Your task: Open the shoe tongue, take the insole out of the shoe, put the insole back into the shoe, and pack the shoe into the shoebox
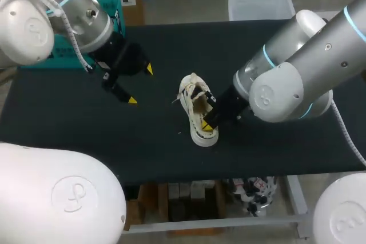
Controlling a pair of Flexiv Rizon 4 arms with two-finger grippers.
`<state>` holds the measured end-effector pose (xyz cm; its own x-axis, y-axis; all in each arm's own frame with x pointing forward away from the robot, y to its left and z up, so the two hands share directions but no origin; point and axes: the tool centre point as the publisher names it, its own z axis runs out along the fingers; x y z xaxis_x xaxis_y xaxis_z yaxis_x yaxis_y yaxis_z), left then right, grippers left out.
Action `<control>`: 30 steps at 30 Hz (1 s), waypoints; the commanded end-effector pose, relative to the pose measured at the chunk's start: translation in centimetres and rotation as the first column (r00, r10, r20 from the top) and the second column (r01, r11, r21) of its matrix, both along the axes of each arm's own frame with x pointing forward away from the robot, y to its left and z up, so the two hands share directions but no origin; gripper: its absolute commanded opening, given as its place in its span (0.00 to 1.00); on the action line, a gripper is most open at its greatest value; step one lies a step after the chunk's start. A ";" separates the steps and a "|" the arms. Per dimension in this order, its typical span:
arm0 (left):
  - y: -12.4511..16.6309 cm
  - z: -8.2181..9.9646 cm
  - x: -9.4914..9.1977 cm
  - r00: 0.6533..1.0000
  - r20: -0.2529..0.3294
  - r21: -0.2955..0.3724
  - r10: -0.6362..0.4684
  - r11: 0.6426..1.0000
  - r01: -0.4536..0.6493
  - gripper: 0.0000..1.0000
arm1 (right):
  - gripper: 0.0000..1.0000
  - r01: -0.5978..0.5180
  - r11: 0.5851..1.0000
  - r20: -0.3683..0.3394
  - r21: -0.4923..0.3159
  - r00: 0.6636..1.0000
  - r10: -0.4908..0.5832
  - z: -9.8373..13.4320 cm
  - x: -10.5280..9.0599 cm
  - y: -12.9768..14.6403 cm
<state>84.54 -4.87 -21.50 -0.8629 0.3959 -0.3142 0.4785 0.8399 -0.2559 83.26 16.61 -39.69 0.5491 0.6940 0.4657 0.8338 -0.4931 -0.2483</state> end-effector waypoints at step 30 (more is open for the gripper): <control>-3.9 -2.4 -4.3 0.631 -0.261 0.259 0.731 0.682 -0.683 1.00 | 0.00 -0.210 0.977 0.136 0.040 0.970 0.203 6.1 1.3 -3.8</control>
